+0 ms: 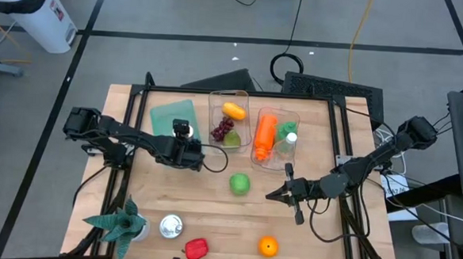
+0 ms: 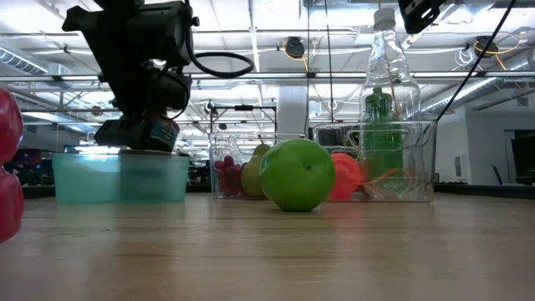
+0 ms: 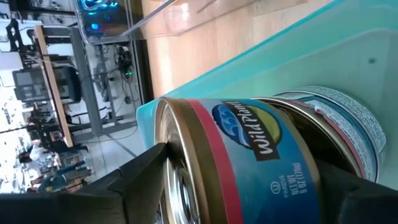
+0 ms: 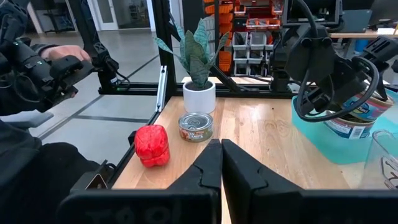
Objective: Pick & Place Food Item
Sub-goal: Stack the blue tuna can on top of the blue tuna can in the green bin
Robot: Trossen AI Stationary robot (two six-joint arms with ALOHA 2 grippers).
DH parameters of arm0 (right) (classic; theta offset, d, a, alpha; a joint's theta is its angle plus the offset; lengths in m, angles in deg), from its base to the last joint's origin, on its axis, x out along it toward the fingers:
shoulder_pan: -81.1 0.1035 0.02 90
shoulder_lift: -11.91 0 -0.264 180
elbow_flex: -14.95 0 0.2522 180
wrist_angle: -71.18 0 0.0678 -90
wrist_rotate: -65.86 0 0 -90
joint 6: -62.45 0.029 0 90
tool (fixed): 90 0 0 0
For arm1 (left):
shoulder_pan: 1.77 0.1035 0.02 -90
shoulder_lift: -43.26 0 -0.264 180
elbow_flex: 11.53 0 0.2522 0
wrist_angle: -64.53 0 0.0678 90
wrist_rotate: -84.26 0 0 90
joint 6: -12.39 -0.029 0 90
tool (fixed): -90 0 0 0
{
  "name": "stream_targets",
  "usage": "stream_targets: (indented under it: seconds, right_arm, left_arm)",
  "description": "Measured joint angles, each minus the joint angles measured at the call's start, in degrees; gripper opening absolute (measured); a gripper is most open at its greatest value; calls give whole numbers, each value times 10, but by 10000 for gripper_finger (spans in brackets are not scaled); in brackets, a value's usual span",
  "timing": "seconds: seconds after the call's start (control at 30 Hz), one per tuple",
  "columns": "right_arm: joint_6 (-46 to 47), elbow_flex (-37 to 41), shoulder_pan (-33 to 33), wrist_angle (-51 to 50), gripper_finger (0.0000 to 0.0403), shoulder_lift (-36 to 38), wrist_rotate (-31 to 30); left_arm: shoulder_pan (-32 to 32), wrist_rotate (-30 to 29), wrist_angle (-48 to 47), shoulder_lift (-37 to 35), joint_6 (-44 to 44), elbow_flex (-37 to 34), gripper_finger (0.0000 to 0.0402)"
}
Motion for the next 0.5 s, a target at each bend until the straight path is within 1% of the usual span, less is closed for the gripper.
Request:
stream_targets:
  seconds: [0.17, 0.3, 0.5]
  right_arm:
    - [1, 0, 0, -1, 0, 0, 0]
    - [1, 0, 0, -2, 0, 0, 0]
    - [0, 0, 0, -2, 0, 0, 0]
  left_arm:
    - [0, 3, -23, -1, 28, 1, 291]
    - [-3, 3, -29, -1, 33, 1, 295]
    - [-14, -1, -36, -5, 30, 0, 284]
